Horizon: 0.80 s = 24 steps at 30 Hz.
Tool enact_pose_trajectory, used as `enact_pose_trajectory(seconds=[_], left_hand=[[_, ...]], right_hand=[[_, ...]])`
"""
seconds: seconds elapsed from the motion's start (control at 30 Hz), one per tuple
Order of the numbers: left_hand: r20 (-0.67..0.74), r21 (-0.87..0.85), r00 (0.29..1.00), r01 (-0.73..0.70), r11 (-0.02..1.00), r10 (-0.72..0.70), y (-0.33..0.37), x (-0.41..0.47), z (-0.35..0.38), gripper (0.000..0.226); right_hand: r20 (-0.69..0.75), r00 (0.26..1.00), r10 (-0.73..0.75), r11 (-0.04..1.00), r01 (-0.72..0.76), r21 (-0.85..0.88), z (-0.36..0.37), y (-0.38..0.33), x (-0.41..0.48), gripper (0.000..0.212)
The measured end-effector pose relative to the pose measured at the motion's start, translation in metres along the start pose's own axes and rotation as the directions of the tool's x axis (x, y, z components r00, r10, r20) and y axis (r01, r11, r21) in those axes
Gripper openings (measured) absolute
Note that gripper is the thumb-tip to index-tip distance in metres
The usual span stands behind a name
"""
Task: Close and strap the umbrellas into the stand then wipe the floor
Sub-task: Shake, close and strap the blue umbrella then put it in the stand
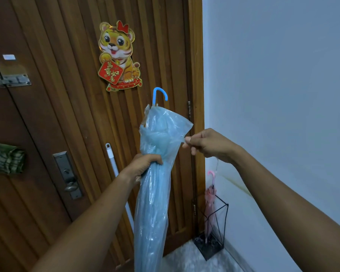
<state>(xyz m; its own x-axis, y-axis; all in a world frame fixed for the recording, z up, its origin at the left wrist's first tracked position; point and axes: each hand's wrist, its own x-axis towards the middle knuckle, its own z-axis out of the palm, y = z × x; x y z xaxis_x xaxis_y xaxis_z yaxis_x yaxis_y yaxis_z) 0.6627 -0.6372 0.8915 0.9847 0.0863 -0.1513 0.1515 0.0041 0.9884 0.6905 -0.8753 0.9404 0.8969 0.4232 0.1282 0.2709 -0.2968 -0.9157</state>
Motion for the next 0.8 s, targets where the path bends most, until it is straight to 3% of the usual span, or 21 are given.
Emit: enact_pose_trajectory(seconds=[0.1,0.27,0.33,0.47,0.6,0.8], left_hand=[[0.042,-0.008,0.999,0.014,1.000,-0.014,0.002,-0.001,0.001,0.034],[0.116,-0.028,0.993,0.003,1.000,0.001,0.003,-0.003,0.002,0.045],[0.089,0.001,0.996,-0.020,1.000,0.020,0.001,-0.001,0.002,0.051],[0.001,0.063,0.999,-0.055,0.997,0.055,-0.005,0.003,0.005,0.041],[0.027,0.013,0.999,-0.029,0.999,0.029,-0.005,0.004,0.009,0.047],[0.118,-0.074,0.993,0.033,0.997,-0.024,0.005,-0.002,0.008,0.042]], right_hand=[[0.066,0.997,0.035,0.999,-0.036,0.002,-0.001,0.002,0.002,0.039],[0.096,0.993,0.068,0.987,-0.080,0.137,-0.005,0.004,0.001,0.036],[0.097,0.994,0.053,0.981,-0.070,0.179,-0.008,0.001,-0.001,0.035],[0.085,0.996,-0.032,0.990,0.019,0.143,-0.011,-0.015,-0.004,0.037],[0.067,0.995,-0.068,0.985,0.056,0.165,-0.013,-0.028,-0.004,0.037],[0.104,0.994,0.015,0.975,-0.038,0.221,-0.010,-0.009,-0.005,0.040]])
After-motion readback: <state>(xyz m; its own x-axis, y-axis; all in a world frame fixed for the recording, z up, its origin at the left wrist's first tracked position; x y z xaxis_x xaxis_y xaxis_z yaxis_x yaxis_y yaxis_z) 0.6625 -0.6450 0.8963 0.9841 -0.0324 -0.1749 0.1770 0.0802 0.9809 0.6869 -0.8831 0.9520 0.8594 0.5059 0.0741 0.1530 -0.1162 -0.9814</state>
